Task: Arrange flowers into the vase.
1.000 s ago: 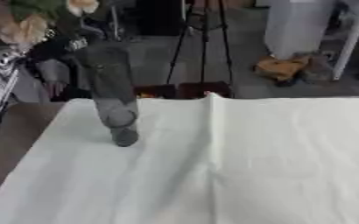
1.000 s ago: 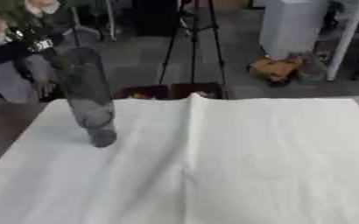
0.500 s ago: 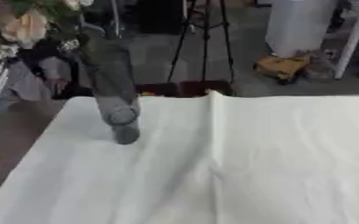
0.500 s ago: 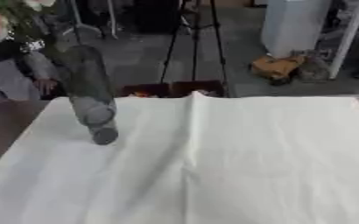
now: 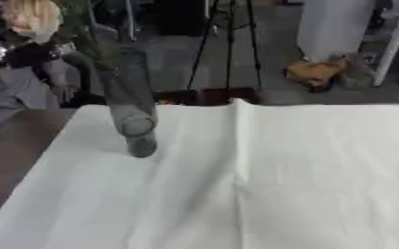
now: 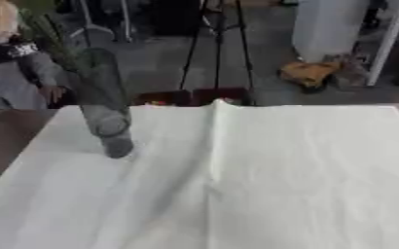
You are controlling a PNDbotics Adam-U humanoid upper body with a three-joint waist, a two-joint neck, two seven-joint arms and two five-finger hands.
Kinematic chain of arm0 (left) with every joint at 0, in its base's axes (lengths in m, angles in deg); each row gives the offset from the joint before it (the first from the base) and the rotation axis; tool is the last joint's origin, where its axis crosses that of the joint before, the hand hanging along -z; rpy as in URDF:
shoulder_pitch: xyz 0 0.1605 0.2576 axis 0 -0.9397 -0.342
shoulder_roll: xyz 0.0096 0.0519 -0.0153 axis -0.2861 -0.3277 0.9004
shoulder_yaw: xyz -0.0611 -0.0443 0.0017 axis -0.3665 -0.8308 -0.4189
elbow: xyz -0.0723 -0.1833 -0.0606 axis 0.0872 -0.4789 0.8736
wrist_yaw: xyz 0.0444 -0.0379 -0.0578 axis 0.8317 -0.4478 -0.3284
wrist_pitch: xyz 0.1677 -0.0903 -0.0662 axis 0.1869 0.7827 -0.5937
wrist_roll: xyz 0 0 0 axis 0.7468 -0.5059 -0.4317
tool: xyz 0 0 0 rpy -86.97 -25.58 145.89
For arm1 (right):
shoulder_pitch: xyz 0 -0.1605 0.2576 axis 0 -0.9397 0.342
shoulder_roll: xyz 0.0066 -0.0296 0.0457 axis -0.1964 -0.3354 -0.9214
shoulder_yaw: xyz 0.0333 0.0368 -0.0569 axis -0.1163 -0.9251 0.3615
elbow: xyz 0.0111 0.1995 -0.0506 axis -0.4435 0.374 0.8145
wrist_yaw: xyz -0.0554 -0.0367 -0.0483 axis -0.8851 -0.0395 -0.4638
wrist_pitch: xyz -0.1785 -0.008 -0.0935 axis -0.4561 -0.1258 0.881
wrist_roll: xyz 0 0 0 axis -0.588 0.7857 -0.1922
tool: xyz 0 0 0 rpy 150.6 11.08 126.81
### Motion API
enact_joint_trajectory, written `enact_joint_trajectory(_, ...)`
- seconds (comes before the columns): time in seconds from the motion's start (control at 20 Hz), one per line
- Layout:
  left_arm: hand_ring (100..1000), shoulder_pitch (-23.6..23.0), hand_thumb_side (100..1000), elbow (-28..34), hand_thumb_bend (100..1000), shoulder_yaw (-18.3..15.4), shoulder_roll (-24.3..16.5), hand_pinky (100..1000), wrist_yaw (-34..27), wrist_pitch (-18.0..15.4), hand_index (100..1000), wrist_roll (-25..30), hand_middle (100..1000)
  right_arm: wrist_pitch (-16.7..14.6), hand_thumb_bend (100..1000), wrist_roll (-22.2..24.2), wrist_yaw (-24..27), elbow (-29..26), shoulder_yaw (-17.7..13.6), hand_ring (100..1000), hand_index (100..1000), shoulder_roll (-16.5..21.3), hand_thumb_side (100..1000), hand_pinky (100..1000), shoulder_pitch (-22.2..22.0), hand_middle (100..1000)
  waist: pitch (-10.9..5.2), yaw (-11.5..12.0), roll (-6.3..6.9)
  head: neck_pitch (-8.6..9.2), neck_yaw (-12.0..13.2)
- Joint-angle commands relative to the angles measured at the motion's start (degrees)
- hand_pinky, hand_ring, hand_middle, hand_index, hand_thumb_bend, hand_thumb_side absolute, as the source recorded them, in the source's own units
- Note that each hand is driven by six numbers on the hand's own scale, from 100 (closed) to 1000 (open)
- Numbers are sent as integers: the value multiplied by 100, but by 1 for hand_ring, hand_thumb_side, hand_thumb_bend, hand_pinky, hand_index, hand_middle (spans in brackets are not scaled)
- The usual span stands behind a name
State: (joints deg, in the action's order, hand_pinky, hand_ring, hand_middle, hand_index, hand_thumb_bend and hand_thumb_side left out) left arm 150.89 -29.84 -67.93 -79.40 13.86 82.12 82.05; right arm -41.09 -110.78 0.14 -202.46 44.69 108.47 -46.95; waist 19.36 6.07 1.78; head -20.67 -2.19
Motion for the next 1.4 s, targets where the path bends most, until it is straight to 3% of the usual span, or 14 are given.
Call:
enact_joint_trajectory(0.05, 1000, 78, 1000, 167, 491, 39, -235, 928, -114, -72, 1000, 26, 1000, 20, 292, -27, 24, -51, -65, 866, 893, 87, 1000, 827, 50, 838, -262, 9, 19, -20, -27)
enact_joint_trajectory(0.6, 1000, -49, 1000, 269, 473, 120, -413, 943, -71, -138, 1000, 224, 1000, 55, 287, -53, 2, -51, -73, 866, 892, 87, 1000, 826, 15, 836, -308, 44, 14, -74, -39)
enact_joint_trajectory(1.1, 1000, -485, 1000, 603, 466, 218, -787, 947, -333, -220, 1000, 332, 1000, 80, 264, -103, -21, -51, -100, 866, 892, 69, 1000, 827, -35, 837, -437, 102, -12, -141, -55)
enact_joint_trajectory(1.4, 1000, -798, 1000, 1011, 447, 259, -987, 936, -678, -289, 1000, 353, 1000, 98, 251, -139, -29, -51, -109, 866, 893, 49, 1000, 827, -28, 838, -489, 153, -54, -294, -239)
